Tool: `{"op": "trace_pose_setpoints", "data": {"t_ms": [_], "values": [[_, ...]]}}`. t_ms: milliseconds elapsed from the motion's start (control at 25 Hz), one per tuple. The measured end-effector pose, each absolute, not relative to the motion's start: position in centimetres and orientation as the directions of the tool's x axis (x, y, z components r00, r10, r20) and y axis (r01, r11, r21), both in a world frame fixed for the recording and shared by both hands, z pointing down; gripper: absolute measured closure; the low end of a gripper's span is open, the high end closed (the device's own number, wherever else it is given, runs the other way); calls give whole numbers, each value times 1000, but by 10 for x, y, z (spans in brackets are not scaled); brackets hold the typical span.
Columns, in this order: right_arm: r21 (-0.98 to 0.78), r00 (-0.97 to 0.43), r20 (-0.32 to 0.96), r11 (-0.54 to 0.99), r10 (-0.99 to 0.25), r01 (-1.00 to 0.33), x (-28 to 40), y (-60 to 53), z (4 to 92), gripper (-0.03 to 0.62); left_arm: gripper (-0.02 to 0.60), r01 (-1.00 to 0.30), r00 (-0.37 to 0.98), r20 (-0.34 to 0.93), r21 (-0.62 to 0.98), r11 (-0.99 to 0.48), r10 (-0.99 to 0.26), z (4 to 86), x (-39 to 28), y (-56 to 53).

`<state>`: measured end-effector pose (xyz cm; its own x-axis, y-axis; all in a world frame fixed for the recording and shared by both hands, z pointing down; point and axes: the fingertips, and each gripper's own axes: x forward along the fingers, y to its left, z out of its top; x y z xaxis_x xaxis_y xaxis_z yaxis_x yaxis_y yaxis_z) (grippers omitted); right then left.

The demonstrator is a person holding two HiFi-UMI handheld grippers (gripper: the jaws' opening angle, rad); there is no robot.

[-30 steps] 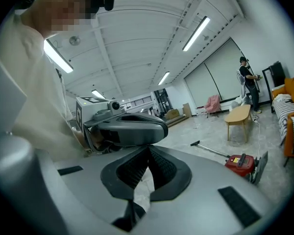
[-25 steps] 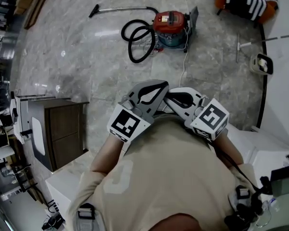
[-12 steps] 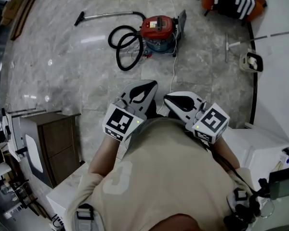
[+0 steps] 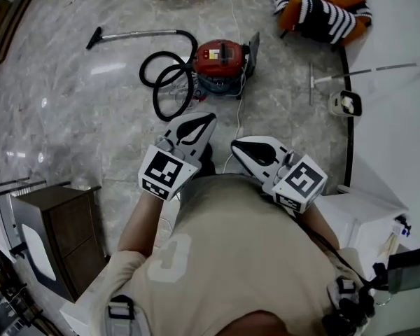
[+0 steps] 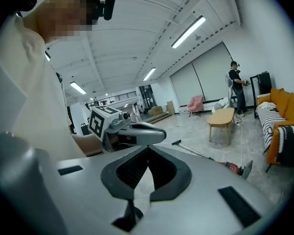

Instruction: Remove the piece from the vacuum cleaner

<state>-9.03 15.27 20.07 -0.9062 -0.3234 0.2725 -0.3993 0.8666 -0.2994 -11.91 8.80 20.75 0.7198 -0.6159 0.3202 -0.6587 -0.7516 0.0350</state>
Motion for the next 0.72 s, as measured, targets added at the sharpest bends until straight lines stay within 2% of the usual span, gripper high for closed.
{"op": "trace_pose_setpoints", "data": {"t_ms": [280,720], "values": [[-235,-884,316,874,-345,-425,-134,114,191,594,578,-668,723,296,70,-741,-624,205,-175,52],[-192,-803,368,807,-469,-559,-154,65,189,594,578,-571,800,269,70,-818,-536,204,-193,10]]}}
